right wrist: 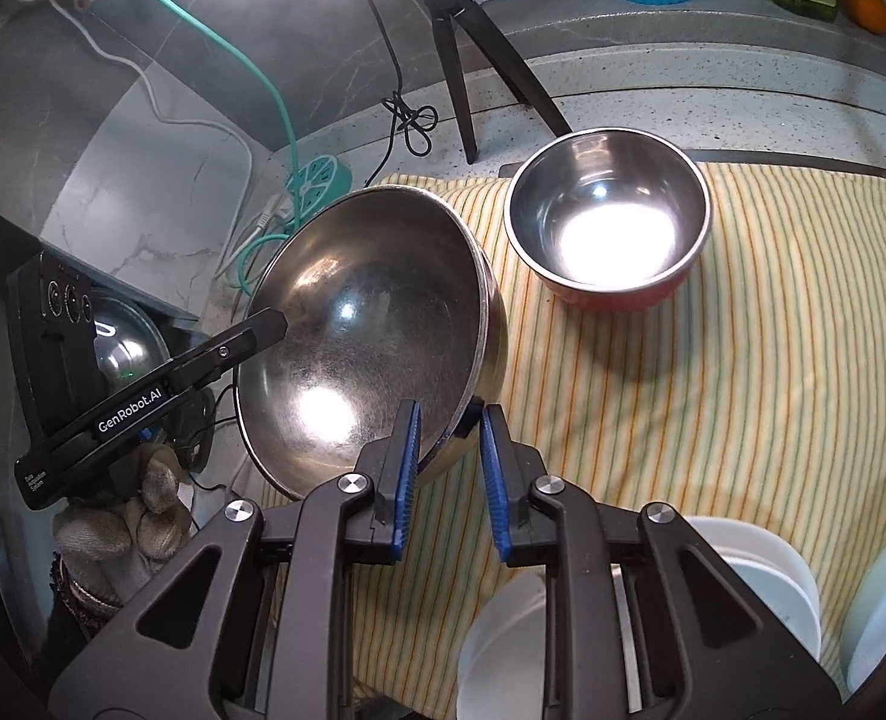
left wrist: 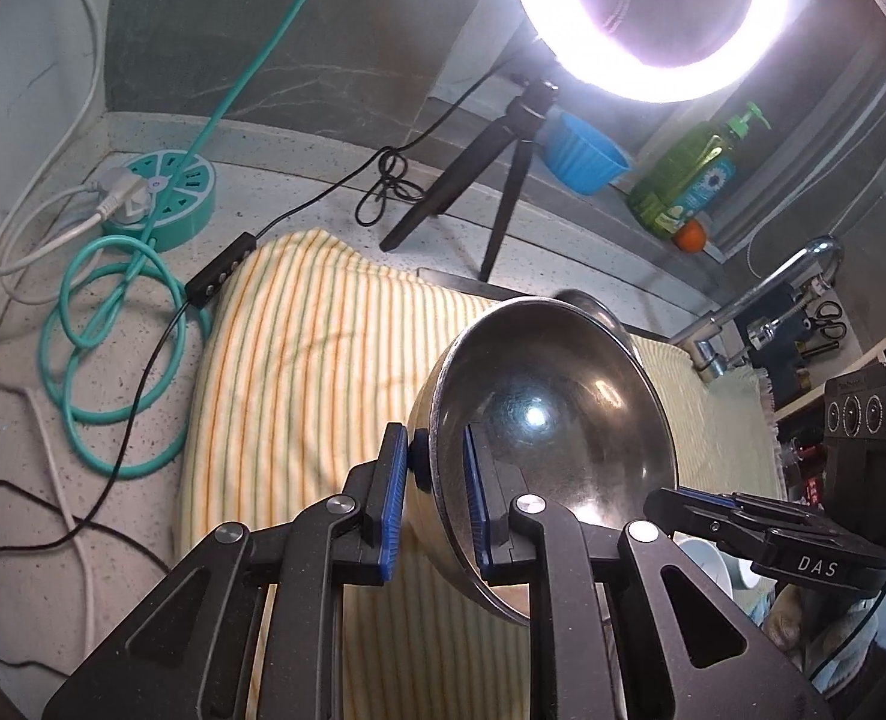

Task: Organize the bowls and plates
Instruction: 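Lift the large steel bowl with the left gripper and carry it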

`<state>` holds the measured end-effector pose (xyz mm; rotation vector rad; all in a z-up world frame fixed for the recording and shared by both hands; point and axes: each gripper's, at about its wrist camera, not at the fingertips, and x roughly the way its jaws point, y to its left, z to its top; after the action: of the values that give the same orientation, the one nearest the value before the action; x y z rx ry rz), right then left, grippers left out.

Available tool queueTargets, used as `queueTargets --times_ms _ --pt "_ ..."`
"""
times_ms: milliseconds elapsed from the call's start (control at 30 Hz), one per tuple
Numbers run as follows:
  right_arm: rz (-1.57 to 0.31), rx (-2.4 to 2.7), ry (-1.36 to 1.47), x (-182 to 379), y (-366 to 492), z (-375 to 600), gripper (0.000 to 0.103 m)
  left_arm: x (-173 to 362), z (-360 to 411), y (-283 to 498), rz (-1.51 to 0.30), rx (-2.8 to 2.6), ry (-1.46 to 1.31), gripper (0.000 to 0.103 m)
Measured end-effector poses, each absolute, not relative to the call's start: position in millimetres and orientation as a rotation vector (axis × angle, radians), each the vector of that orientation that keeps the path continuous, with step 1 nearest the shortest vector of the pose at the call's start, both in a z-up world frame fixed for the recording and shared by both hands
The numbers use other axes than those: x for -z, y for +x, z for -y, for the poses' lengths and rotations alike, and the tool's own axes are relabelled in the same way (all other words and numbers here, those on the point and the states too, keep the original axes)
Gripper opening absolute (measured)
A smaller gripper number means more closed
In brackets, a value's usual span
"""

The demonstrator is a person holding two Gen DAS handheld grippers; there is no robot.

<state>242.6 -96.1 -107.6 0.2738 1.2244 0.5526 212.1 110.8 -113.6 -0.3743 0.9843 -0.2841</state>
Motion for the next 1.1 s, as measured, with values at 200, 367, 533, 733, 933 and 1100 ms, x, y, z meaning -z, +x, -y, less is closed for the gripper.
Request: queueTargets --times_ms 200,367,533,733,933,1100 --pt "-1.203 -0.559 0.283 94.4 222.2 119.2 0.021 101.4 -95.7 192.2 -0.963 0.301 -0.376 0.017" --pt "-1.187 -0.557 0.289 85.2 207.2 140.6 0.021 90.3 -76.8 175.2 -0.94 0.317 -0.356 0.017" --pt "-1.176 -0.549 0.298 80.1 194.2 162.5 0.021 84.6 -60.7 162.2 -0.933 0.338 -0.361 0.017" --pt "-1.17 -0.54 0.31 75.7 182.7 183.7 0.021 82.5 -46.9 149.7 -0.93 0.342 -0.369 0.017" --pt "-1.175 -0.559 0.29 73.2 167.3 186.2 0.021 83.1 -47.1 131.6 -0.926 0.32 -0.388 0.017" --pt "-1.196 -0.6 0.273 75.3 157.0 179.0 0.021 79.5 -53.7 113.2 -0.916 0.289 -0.397 0.017"
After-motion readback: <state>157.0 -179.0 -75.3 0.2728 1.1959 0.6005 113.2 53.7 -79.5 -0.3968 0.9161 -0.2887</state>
